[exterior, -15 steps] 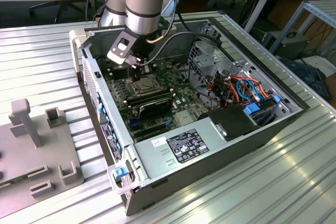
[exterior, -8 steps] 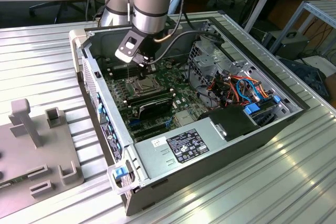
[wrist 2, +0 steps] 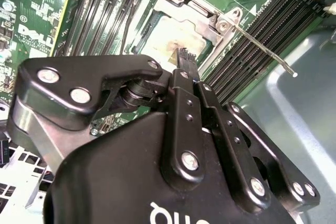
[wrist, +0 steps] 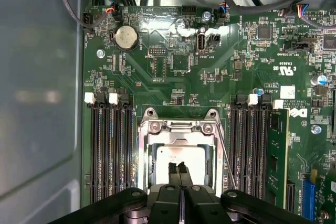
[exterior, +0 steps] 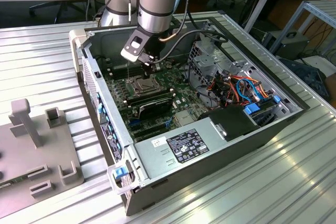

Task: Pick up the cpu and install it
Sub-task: 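Close the cpu cover, then install the first cpu locking lever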

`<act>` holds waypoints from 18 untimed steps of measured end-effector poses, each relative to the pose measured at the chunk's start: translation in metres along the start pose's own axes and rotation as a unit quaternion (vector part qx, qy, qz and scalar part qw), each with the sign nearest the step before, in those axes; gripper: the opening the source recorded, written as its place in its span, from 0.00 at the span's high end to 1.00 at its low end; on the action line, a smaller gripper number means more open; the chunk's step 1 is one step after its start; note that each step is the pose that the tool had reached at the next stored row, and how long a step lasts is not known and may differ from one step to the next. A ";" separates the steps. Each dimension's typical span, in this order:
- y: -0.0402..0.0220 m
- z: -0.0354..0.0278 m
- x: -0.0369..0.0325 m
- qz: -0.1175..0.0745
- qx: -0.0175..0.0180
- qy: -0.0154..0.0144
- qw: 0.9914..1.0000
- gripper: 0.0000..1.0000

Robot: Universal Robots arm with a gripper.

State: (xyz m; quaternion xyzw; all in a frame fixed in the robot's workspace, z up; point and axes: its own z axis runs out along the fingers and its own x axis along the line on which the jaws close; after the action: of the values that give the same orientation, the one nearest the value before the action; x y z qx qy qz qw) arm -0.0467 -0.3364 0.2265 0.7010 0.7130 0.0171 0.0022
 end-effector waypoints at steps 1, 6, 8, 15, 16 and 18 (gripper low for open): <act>0.0006 0.0000 0.0000 0.000 0.000 0.000 1.000 0.89; 0.0014 0.0000 0.0000 0.000 0.000 0.000 1.000 0.89; 0.0015 0.0001 0.0000 0.000 0.000 0.000 1.000 0.89; 0.0019 0.0001 0.0000 -0.024 0.000 0.001 1.000 0.89; 0.0019 0.0002 0.0000 -0.032 0.001 0.001 0.999 0.89; 0.0018 0.0004 0.0000 -0.070 0.001 0.002 0.998 0.89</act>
State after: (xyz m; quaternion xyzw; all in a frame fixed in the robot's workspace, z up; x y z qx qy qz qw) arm -0.0448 -0.3363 0.2262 0.6493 0.7603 0.0172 0.0010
